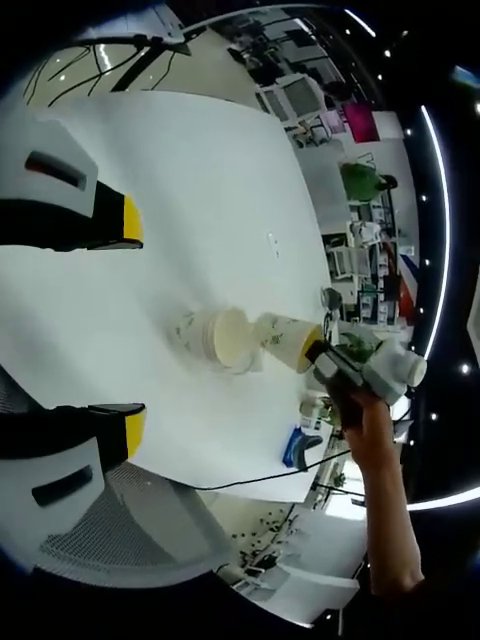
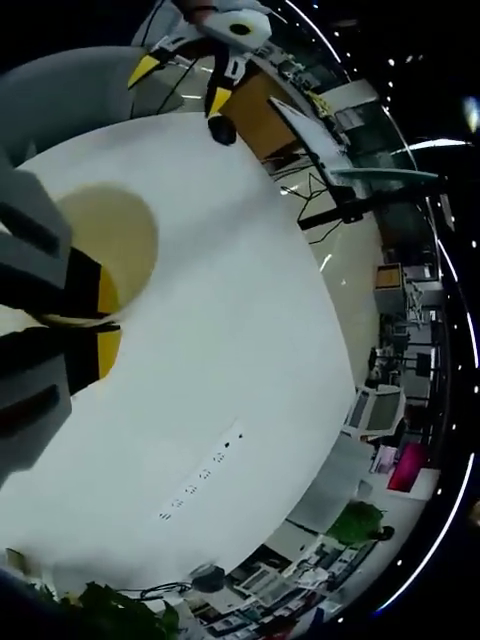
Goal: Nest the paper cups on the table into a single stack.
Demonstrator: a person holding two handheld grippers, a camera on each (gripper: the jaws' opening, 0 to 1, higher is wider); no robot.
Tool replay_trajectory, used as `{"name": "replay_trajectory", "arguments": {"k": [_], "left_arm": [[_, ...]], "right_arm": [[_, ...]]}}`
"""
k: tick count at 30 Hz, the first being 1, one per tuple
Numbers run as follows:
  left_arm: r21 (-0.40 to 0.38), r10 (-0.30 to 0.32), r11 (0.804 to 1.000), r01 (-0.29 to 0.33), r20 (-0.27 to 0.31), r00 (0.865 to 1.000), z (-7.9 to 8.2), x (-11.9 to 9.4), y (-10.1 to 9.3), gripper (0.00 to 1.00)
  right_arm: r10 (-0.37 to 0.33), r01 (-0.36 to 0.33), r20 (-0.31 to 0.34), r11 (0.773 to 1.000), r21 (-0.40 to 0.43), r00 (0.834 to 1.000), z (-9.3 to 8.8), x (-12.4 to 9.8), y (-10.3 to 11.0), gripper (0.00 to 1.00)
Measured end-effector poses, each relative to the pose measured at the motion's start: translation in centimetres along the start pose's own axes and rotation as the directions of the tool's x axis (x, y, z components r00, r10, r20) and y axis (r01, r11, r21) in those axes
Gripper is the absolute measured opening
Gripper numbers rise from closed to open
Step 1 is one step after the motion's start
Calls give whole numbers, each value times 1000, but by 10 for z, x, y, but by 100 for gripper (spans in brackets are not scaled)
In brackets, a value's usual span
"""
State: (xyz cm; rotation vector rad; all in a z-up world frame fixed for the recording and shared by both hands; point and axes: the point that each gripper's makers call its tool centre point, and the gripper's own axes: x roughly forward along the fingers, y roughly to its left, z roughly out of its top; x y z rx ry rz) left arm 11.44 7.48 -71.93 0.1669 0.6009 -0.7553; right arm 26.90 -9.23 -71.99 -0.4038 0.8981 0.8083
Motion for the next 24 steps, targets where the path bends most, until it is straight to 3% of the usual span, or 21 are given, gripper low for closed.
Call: {"name": "replay_trajectory", "arguments": {"k": [4,7,13,24], "left_arm": [[4,-4,1000,4,0,1000,0,0,-5,61],[4,-7,1000,7,2,1000,1,-1,-10,61],[9,-12,1000,12,0,1000,1,-2,-13,61],[9,-20,1000,20,-2,1000,-2,-3,-18,61]], "right_arm": [[10,-10,-3,1000,-22,1000,1,-1,3,0],[23,-23,-2,999,-47,1000,2,-8,17,0],[16,-20,-30,993,-120,999,-3,-8,15,0],[57,-61,-26,988,-145,998,4,-10,33,0]]}}
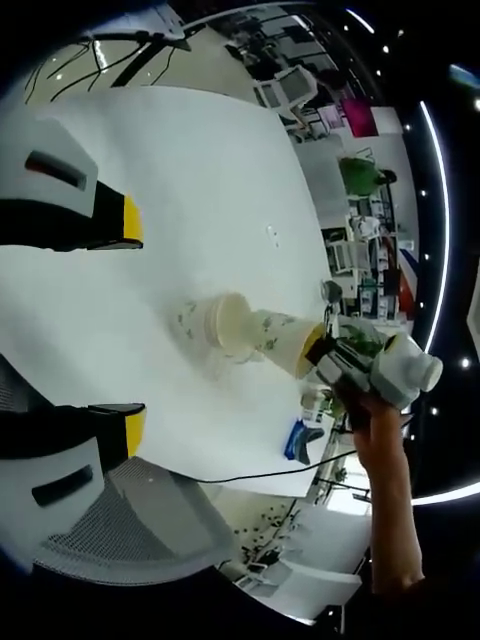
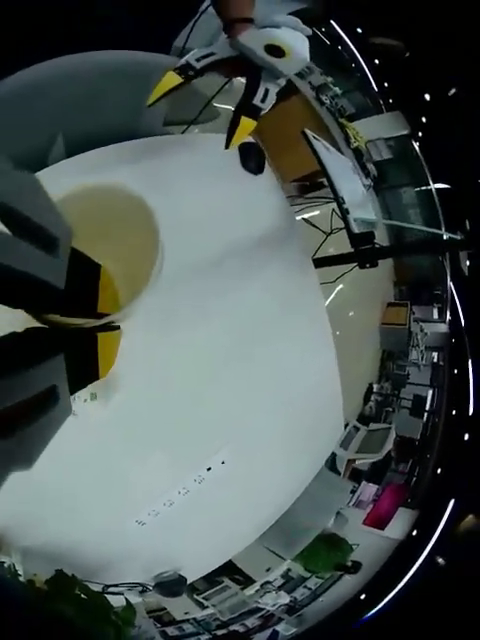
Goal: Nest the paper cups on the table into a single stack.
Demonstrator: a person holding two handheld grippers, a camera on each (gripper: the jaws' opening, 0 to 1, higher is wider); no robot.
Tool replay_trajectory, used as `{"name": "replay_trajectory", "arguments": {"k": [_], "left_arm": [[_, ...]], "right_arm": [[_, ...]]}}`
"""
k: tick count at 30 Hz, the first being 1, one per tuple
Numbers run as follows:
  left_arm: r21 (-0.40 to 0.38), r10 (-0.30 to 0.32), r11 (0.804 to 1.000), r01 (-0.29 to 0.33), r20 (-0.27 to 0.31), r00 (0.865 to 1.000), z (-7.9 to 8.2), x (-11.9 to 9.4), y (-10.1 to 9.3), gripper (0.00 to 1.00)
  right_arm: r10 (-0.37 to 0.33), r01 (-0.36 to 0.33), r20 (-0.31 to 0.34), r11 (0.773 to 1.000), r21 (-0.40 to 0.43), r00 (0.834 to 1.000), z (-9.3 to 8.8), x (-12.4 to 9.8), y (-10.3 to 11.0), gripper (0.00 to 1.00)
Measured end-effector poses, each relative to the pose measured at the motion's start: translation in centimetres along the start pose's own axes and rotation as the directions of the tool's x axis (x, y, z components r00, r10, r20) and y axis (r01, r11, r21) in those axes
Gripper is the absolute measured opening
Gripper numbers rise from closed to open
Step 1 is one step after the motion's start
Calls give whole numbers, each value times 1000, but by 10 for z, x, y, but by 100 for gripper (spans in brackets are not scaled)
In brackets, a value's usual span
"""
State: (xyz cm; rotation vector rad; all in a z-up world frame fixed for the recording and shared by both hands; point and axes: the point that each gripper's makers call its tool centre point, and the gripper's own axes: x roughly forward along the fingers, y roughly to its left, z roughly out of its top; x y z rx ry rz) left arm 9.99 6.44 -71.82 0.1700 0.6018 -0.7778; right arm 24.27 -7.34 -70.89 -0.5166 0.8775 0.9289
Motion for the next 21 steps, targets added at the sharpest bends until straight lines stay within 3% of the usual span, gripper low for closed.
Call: {"name": "replay_trajectory", "arguments": {"k": [11,21], "left_arm": [[0,-4,1000,4,-4,1000,0,-2,-3,61],[-7,5,1000,-5,-6,1000,-3,-6,0,61]], "right_arm": [[39,-39,0,999,-32,999,9,6,26,0],[57,-58,-17,997,-59,998,12,21,34,0]]}}
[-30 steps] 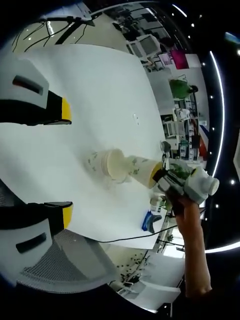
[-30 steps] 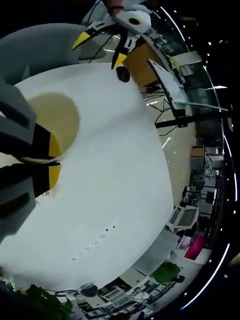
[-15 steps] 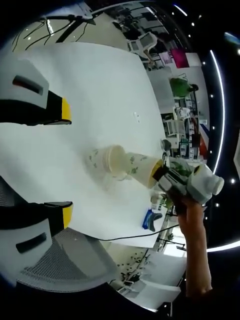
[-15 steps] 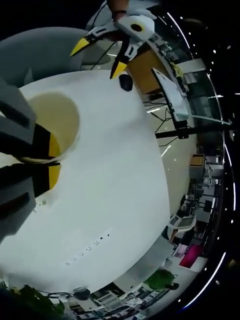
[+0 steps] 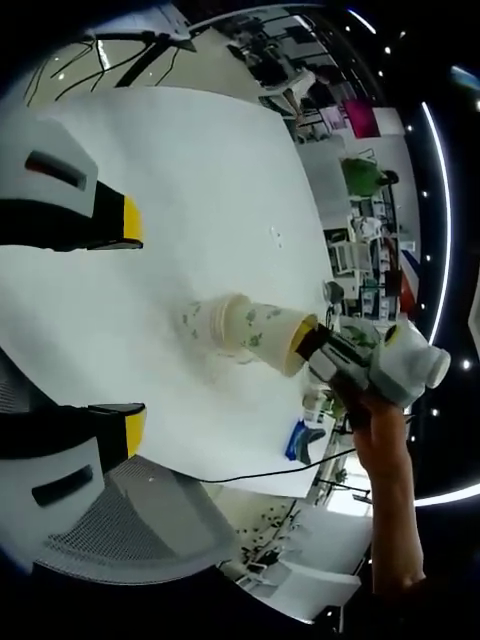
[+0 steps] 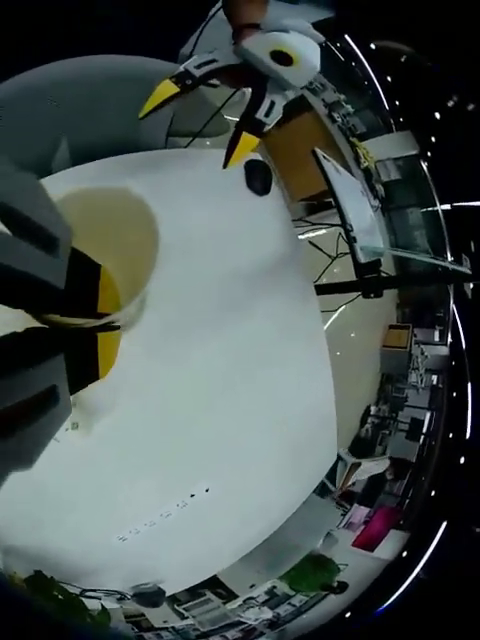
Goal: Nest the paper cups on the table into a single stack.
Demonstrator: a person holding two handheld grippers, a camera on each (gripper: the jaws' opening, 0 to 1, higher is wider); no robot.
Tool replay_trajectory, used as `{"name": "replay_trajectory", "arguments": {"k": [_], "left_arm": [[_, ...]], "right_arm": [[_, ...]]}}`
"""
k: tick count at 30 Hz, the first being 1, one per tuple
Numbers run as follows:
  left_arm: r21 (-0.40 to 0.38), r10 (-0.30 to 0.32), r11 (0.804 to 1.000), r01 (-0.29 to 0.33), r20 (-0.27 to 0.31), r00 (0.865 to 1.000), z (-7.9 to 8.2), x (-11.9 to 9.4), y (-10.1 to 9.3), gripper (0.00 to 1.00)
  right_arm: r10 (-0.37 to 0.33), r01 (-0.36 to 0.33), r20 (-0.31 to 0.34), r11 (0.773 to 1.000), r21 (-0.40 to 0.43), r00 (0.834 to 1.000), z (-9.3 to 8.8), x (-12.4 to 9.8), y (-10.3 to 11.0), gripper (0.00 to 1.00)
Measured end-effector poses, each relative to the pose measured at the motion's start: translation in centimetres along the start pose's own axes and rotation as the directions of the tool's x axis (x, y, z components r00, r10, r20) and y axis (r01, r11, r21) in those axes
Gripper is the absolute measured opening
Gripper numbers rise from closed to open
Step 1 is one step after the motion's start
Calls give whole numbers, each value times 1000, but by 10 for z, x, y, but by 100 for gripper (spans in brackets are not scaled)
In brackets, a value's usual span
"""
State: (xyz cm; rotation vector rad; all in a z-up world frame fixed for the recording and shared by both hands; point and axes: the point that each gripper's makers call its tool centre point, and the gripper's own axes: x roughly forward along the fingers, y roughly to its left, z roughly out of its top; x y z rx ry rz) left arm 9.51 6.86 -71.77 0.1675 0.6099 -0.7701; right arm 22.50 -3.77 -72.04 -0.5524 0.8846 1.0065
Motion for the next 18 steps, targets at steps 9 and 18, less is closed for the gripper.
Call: {"name": "replay_trajectory", "arguments": {"k": [9,18], "left_arm": [[-3,6,1000,-6,0,1000,-1,-2,4,61],[-4,2,1000,-2,-2,1000,-2,0,4,61]], "right_arm": [[11,-11,-16,1000,-15,1000,1,5,2,0],[16,-16,-28,1000,-14,999,-1,10,2,0]]}}
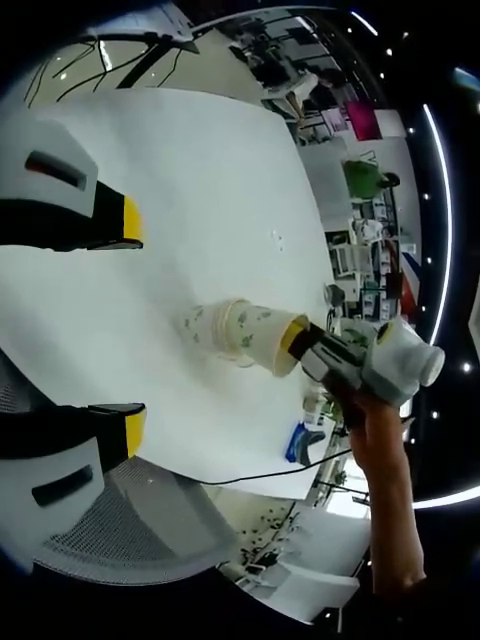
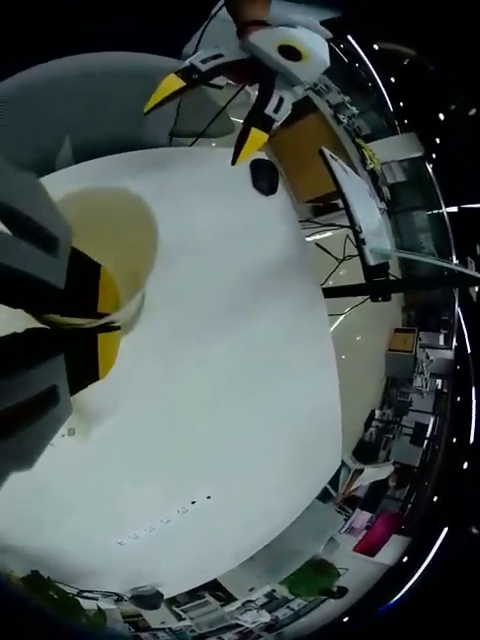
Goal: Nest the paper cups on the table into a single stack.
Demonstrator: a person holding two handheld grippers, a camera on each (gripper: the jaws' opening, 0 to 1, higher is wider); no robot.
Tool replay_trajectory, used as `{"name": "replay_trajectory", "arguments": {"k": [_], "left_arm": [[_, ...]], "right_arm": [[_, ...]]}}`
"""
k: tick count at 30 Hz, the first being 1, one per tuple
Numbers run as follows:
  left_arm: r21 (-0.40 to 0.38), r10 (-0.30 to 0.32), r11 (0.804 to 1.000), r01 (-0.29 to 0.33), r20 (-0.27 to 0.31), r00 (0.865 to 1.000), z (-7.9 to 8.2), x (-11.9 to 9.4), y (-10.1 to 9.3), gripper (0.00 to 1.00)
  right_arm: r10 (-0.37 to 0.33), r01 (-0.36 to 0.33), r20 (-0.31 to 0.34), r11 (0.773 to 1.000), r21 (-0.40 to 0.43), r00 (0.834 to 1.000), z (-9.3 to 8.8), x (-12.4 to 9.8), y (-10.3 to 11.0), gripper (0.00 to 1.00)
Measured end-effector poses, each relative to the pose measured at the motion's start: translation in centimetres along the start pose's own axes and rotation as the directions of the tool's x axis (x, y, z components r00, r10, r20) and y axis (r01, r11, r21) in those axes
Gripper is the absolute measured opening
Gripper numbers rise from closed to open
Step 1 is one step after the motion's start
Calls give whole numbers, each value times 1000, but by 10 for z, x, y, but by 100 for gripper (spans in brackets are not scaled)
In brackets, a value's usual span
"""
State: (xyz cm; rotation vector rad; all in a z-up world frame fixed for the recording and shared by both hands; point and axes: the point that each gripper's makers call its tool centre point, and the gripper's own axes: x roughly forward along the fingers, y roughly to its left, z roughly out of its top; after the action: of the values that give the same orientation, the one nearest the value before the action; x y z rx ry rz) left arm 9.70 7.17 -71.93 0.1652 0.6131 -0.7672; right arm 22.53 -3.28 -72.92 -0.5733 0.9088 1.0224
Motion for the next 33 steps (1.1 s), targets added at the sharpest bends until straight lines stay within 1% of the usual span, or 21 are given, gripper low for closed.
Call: {"name": "replay_trajectory", "arguments": {"k": [6,24,33], "left_arm": [[-2,-1,1000,1,0,1000,0,1,1,61],[-16,6,1000,-6,3,1000,-1,2,7,61],[-22,7,1000,-7,2,1000,-3,2,9,61]], "right_arm": [[6,-6,-14,1000,1,1000,-4,0,4,0],[5,-5,-47,1000,-3,999,-12,11,4,0],[-2,1,-57,1000,-3,998,-15,17,1,0]]}}
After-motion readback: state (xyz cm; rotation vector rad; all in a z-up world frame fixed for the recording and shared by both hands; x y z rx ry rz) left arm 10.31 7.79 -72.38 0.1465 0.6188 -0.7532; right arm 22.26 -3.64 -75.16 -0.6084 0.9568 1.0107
